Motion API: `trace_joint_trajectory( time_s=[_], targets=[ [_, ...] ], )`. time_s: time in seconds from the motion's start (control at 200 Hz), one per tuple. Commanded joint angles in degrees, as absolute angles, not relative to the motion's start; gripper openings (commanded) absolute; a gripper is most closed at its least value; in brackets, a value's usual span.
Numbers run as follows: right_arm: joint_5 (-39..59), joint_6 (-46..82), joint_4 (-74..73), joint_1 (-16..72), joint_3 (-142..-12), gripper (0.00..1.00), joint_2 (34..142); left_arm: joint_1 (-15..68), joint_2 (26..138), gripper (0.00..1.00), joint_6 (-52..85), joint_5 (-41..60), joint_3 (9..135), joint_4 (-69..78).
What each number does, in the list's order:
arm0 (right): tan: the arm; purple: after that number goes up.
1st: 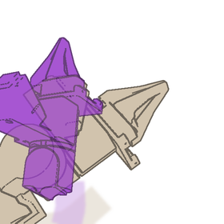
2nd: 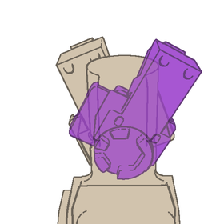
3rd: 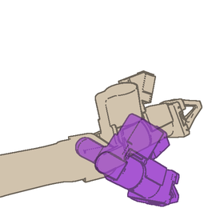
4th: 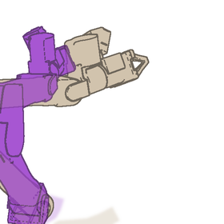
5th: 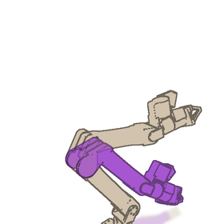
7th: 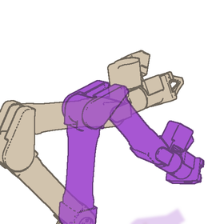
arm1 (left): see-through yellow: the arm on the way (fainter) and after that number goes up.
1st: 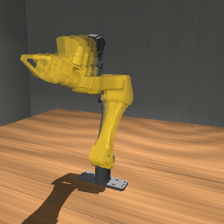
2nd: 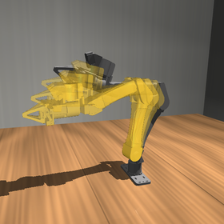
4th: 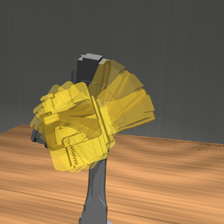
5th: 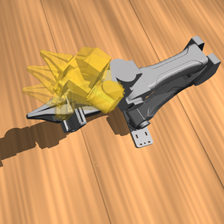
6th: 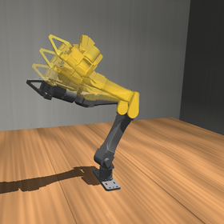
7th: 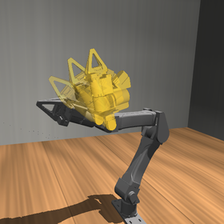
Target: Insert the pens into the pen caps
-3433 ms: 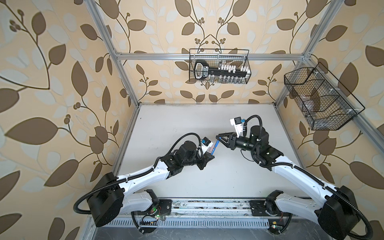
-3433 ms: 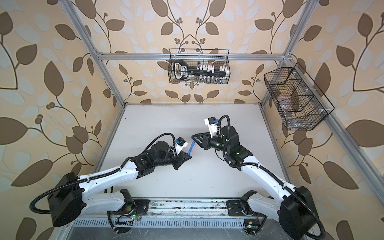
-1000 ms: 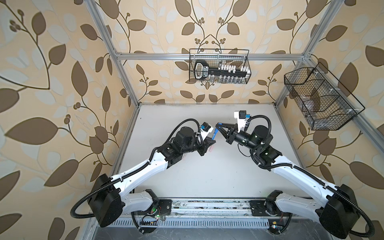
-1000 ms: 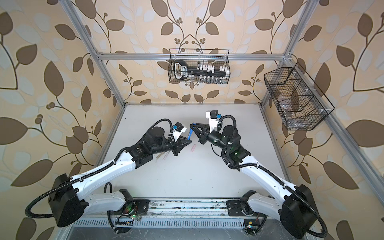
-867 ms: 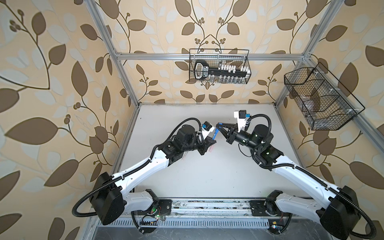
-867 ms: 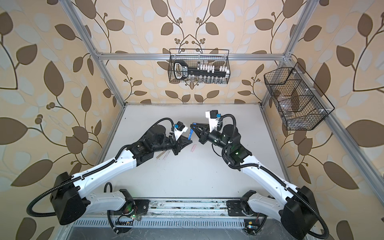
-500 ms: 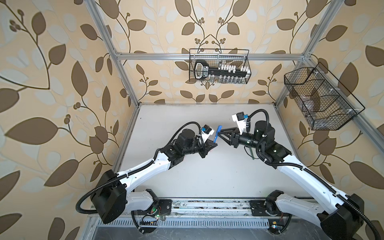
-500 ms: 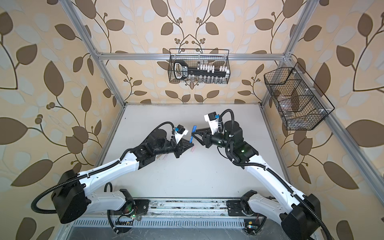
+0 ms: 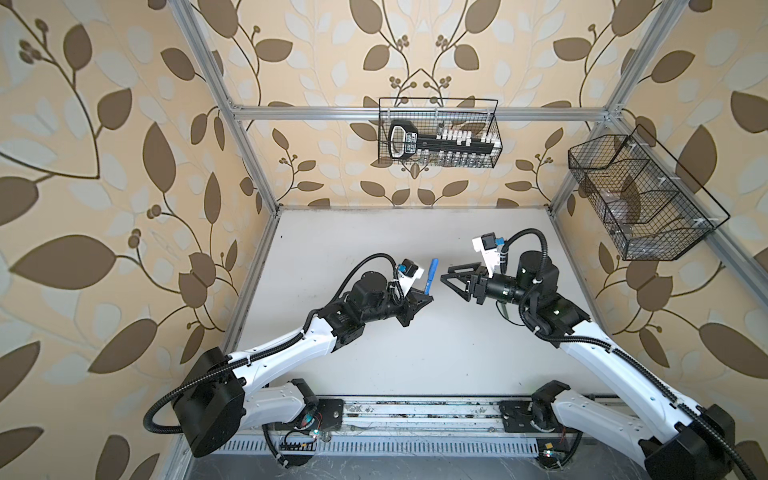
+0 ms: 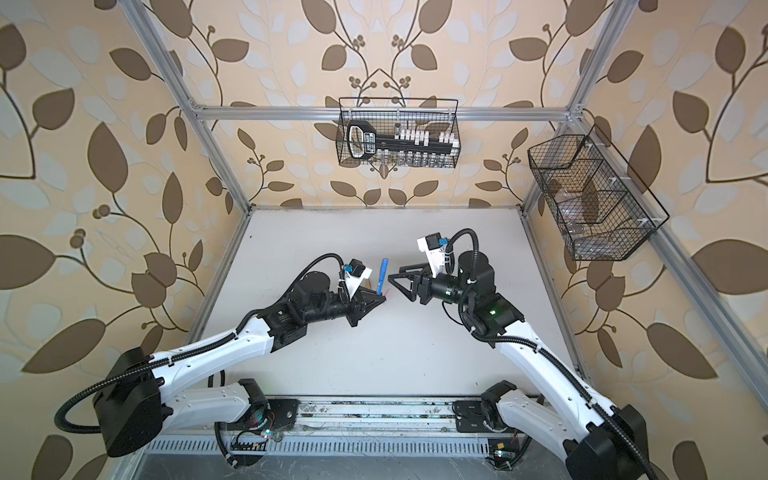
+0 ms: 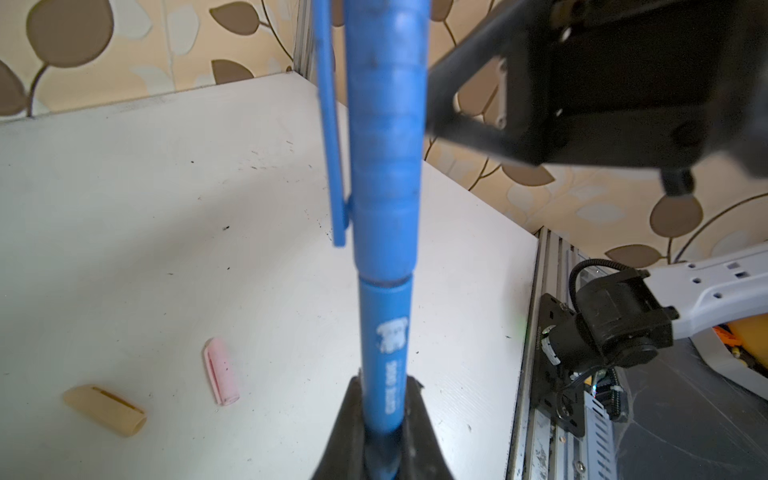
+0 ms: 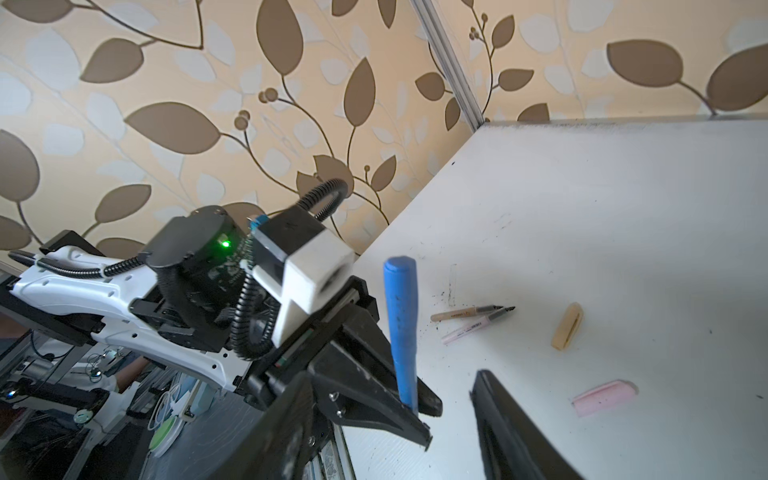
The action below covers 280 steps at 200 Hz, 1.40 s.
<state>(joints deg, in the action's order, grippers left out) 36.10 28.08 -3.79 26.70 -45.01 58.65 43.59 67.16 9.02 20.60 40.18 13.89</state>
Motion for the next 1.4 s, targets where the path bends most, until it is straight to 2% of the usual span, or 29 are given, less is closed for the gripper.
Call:
trace_joint_trajectory(
  time_s=[0.0,0.86,1.005,1.244,1.394],
  targets=[
    [38.0,27.9,-6.1,28.5,-46.6,0.62,60.6,44.0,65.2,0.00,10.5,22.4,40.0,17.7],
    [40.1,27.3,-6.6,27.1,-54.7,0.54,67.9,44.6,66.6,0.00,12.6,25.5,39.3,19.9],
    [40.8,27.8,-7.0,27.5,-54.8,0.40,68.7,44.6,67.8,0.00,12.3,25.8,40.1,19.5],
    [40.8,28.1,-6.7,27.9,-52.6,0.00,68.7,44.6,68.7,0.00,11.3,22.5,41.4,21.0],
    [39.9,28.8,-7.0,28.6,-49.6,0.00,68.2,44.6,68.0,0.00,10.0,15.2,42.0,26.6]
  ],
)
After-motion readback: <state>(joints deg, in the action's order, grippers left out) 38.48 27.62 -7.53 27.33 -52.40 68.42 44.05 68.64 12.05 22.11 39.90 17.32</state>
